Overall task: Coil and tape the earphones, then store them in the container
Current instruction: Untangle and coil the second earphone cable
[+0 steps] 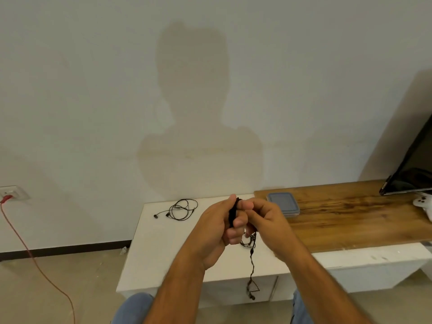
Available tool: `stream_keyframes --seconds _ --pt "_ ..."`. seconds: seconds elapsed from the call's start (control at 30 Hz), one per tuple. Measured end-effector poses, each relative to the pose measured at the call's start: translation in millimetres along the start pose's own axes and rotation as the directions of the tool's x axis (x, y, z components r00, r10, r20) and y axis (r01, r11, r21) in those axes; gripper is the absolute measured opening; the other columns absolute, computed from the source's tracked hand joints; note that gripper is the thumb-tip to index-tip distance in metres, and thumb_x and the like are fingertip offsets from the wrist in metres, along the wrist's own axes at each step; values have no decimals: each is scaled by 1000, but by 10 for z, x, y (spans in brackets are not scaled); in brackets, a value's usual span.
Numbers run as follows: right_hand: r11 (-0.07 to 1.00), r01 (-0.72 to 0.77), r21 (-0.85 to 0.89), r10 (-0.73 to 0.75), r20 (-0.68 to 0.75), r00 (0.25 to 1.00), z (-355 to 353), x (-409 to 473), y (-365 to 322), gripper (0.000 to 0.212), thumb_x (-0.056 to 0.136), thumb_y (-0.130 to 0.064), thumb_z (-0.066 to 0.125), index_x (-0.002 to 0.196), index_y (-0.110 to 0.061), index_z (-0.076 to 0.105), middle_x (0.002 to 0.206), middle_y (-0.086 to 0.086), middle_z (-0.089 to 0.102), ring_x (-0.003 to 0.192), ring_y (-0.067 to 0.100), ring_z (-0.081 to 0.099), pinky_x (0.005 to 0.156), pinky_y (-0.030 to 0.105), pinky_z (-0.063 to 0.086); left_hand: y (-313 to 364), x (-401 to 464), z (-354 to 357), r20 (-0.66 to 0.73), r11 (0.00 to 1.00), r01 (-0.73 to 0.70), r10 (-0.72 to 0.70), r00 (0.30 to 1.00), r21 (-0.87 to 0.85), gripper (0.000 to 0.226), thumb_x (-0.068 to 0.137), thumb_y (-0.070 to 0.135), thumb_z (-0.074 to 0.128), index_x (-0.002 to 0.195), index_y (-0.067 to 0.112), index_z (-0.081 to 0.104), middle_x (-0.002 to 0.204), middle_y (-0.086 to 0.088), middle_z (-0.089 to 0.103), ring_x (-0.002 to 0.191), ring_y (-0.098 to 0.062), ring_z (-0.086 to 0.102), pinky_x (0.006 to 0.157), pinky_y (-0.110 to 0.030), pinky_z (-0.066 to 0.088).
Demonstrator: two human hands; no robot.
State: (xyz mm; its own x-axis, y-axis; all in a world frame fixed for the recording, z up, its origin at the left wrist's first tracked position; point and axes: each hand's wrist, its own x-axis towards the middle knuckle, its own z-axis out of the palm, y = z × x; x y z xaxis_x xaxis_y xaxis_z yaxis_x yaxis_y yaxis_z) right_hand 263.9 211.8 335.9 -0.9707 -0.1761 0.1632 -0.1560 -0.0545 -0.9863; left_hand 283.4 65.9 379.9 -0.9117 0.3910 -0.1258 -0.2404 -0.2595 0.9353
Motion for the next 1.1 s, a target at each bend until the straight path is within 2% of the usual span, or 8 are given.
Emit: stream_keyframes --seconds 0.1,0.2,0.37,0.5,0.67,0.8,0.97,1.1 --pt "1000 -27 16 26 37 999 91 -71 56 29 99 -13 50 86 -23 74 79 22 63 69 30 51 61 42 49 -24 26 14 -1 999 -9 9 1000 -51 34 104 24 31 100 1 55 61 -1 41 48 -11 30 45 -22 32" --pt "997 -80 -13 81 57 995 127 -134 144 39 100 -10 49 71 -27 69 64 2 59 58 24 48 57 36 47 -94 63 -2 -62 997 -52 49 997 -50 35 105 24 32 103 3 59 63 -2 46 50 -13 39 48 -25 38" --pt "977 -119 -176 139 110 984 123 -270 315 28 100 -17 51 78 -5 61 65 2 61 57 20 56 64 40 49 -226 92 -36 -151 990 -105 90 984 -99 37 106 25 32 111 3 61 79 -7 64 68 -17 62 61 -26 52" --pt "959 -142 -244 184 159 970 147 -339 374 22 98 -15 53 81 -15 67 62 -1 61 58 17 58 65 38 52 -294 104 -65 -199 991 -121 109 974 -53 35 105 25 33 111 7 62 92 -7 74 87 -21 71 75 -29 58" --pt "937 -141 -320 209 189 960 146 -373 308 13 96 -18 59 88 -14 68 57 -9 57 55 9 53 57 27 48 -388 130 -143 -273 982 -147 176 946 121 32 106 22 34 112 5 62 99 -7 75 93 -21 72 78 -27 58" --pt "883 -74 -463 179 187 966 75 -358 239 13 92 -19 63 81 -18 69 62 -11 59 59 10 52 59 35 48 -506 117 -204 -290 966 -54 129 948 253 32 106 21 36 109 3 62 98 -10 74 88 -21 73 73 -24 57" --pt "790 41 -612 123 224 967 9 -312 101 17 87 -19 66 74 -29 65 65 -20 63 59 2 55 56 16 43 -632 43 -245 -230 870 64 57 972 489 36 105 24 37 89 11 67 77 -1 70 68 -14 68 66 -27 56" --pt "774 110 -623 56 241 969 -27 -278 56 10 87 -14 67 86 -24 70 68 -8 67 62 8 60 57 17 47 -637 -55 -247 -138 899 137 -86 987 416 41 106 28 33 89 9 66 72 -3 70 58 -13 62 54 -22 49"
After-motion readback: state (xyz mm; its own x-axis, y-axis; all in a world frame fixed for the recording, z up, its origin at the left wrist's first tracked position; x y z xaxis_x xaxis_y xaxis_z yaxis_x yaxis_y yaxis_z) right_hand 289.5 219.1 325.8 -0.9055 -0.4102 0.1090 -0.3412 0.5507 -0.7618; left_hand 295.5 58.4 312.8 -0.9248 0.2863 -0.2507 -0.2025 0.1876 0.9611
